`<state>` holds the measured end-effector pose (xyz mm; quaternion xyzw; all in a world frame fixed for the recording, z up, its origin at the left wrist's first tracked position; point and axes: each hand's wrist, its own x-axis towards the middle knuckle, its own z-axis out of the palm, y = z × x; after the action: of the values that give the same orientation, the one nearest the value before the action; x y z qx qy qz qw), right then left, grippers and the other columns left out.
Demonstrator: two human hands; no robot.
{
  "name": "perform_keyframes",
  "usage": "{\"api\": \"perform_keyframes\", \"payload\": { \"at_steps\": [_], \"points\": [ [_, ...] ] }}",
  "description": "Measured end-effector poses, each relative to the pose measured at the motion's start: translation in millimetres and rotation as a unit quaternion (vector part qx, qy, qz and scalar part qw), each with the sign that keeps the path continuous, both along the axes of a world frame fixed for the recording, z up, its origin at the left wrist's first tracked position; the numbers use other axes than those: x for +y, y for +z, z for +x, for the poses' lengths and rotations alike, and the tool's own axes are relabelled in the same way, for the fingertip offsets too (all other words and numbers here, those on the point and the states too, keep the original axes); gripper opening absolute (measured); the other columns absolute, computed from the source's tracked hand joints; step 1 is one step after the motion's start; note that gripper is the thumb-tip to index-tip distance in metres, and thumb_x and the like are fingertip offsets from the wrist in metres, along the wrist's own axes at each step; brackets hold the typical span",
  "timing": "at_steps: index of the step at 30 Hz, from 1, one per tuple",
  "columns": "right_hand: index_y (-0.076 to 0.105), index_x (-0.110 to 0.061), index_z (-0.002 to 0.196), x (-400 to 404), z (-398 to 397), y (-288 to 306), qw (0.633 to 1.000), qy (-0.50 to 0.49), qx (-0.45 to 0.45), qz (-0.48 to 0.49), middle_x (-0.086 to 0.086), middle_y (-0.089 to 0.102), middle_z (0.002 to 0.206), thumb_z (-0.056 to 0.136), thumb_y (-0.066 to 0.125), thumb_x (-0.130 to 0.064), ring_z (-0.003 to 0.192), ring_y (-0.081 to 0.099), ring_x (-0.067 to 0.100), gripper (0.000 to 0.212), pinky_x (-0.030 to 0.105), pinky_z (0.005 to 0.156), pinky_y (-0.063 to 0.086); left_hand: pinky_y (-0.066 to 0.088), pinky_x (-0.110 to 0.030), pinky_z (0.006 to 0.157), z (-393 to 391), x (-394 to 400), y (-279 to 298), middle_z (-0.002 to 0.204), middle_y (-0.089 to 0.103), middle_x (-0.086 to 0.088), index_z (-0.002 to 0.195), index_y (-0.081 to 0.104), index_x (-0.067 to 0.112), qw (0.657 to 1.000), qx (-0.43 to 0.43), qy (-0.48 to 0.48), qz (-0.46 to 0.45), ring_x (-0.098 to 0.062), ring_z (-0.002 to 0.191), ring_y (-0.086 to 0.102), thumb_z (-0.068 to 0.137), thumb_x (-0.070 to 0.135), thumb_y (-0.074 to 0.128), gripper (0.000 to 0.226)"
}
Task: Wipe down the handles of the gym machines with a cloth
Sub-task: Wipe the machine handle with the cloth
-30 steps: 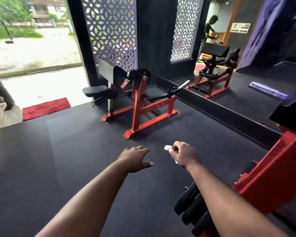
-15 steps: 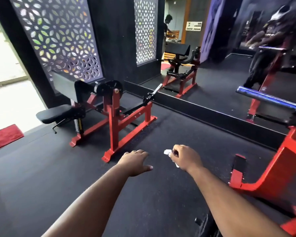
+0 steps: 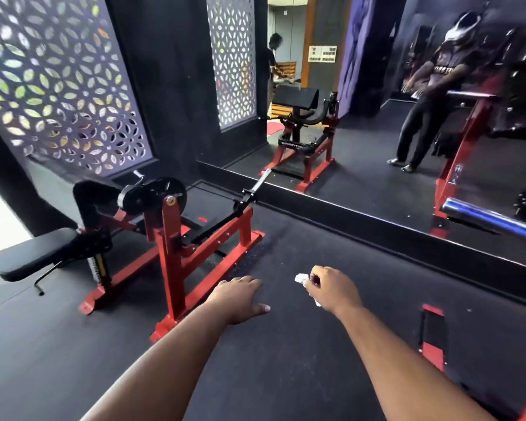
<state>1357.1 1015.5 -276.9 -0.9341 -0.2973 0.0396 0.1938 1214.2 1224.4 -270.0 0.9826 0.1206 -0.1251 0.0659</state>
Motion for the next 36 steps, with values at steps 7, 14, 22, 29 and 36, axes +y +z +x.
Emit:
{"api": "perform_keyframes", "payload": {
  "at_steps": [7, 14, 22, 29, 36],
  "points": [
    [0.052, -0.023, 0.076, 88.7, 128.2, -8.0, 0.999, -0.031, -0.005, -0.016, -0.007, 0.063, 0.075, 0.095, 0.055, -0.053, 0.071, 0.061, 0.017, 0.035, 0.035, 0.061, 0.051, 0.038, -0.045, 0.111, 142.4, 96.1, -14.3, 0.159, 0.039, 0.006, 0.153, 0.036, 0.030, 0.999, -0.007, -0.033, -0.005, -0.022, 0.144, 0.041, 0.092, 0.074, 0.049, 0.076],
    [0.051, -0.023, 0.076, 177.8, 243.5, 10.0, 0.998, -0.044, -0.020, -0.045, -0.007, 0.063, 0.084, 0.094, 0.057, -0.050, 0.076, 0.057, 0.017, 0.032, 0.034, 0.058, 0.041, 0.041, -0.044, 0.103, 281.8, 196.9, 2.1, 0.151, 0.047, 0.001, 0.144, 0.045, 0.028, 0.997, 0.001, -0.069, -0.018, -0.026, 0.138, 0.047, 0.093, 0.068, 0.054, 0.065],
    [0.052, -0.024, 0.076, 238.3, 391.2, 6.5, 0.998, -0.060, -0.017, -0.028, -0.008, 0.062, 0.080, 0.093, 0.057, -0.052, 0.078, 0.058, 0.015, 0.034, 0.036, 0.065, 0.050, 0.041, -0.043, 0.107, 436.3, 263.4, -2.5, 0.157, 0.042, 0.001, 0.153, 0.040, 0.027, 0.996, 0.006, -0.089, -0.019, -0.025, 0.141, 0.045, 0.093, 0.070, 0.053, 0.074],
    [0.048, -0.024, 0.073, 282.0, 564.6, -11.0, 0.999, -0.030, -0.013, -0.037, -0.008, 0.061, 0.078, 0.094, 0.056, -0.056, 0.076, 0.057, 0.015, 0.039, 0.037, 0.064, 0.051, 0.042, -0.044, 0.109, 593.8, 304.6, -21.5, 0.156, 0.044, 0.000, 0.154, 0.039, 0.028, 0.999, 0.004, -0.041, -0.027, -0.026, 0.141, 0.046, 0.092, 0.071, 0.054, 0.077],
    [0.049, -0.023, 0.074, 334.8, 716.2, -4.8, 0.998, 0.022, 0.002, -0.057, -0.007, 0.062, 0.078, 0.095, 0.057, -0.056, 0.076, 0.060, 0.016, 0.039, 0.035, 0.063, 0.048, 0.040, -0.046, 0.108, 720.5, 351.7, -28.0, 0.159, 0.041, 0.001, 0.155, 0.036, 0.029, 0.999, 0.025, -0.004, -0.033, -0.027, 0.143, 0.042, 0.092, 0.072, 0.052, 0.079]
  ]
}}
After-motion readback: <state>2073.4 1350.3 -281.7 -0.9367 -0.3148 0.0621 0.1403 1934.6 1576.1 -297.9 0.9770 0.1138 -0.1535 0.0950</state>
